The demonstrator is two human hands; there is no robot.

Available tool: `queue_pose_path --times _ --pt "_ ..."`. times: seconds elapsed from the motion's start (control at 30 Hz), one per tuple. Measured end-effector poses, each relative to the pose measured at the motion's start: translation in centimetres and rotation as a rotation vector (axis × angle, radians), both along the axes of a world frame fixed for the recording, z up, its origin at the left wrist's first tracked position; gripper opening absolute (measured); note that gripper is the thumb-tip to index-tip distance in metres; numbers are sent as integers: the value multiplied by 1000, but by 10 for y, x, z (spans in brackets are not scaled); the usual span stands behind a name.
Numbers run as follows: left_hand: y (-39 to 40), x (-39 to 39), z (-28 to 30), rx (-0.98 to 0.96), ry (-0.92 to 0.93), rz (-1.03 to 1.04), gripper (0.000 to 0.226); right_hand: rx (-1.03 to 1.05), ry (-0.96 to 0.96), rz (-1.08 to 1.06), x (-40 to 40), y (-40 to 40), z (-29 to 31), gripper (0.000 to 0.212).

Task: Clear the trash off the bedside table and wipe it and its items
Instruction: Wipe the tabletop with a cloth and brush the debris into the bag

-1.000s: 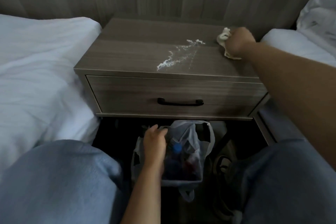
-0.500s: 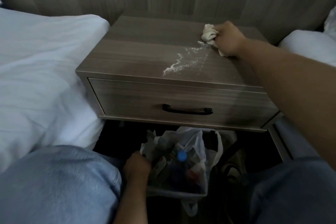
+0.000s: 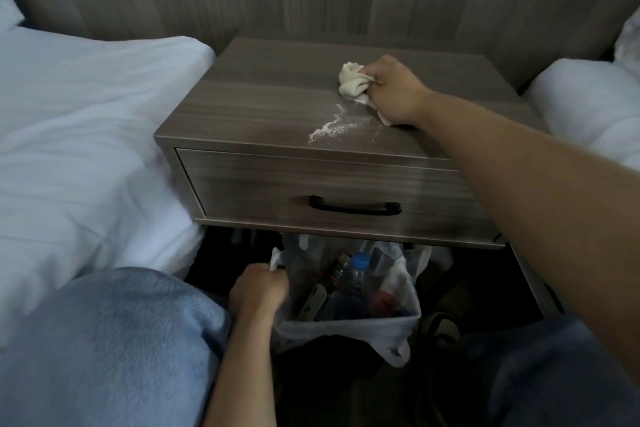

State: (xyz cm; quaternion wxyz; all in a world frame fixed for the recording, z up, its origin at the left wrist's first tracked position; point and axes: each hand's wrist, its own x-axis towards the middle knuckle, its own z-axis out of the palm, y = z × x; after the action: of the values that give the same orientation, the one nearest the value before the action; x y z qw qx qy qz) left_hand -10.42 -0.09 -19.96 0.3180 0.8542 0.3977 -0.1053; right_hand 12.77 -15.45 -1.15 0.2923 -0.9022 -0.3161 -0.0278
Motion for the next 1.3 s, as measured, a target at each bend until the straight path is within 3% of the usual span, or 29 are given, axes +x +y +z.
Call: queue_pose_path --times 0.27,0.37,0.6,0.93,1.07,1.2,1.3 --pt "-3 -4 3 -9 -30 29 58 35 20 106 -33 19 2 42" --pt "-3 -5 2 -14 -37 36 53 9 26 94 -43 22 -1 26" --pt "-4 -5 2 -1 -56 33 55 0 23 179 -69 17 3 22" --pt "-6 -7 1 -3 -37 16 49 92 62 251 -122 3 7 33" --pt "-8 -9 -2 -12 -34 0 52 -69 -31 331 -157 -16 -41 32" --pt "-16 -14 -9 -17 -68 -42 38 -128 194 137 -183 -45 -118 34" --pt "-22 -17 -13 -31 -70 -57 36 -152 292 22 -185 -58 -142 33"
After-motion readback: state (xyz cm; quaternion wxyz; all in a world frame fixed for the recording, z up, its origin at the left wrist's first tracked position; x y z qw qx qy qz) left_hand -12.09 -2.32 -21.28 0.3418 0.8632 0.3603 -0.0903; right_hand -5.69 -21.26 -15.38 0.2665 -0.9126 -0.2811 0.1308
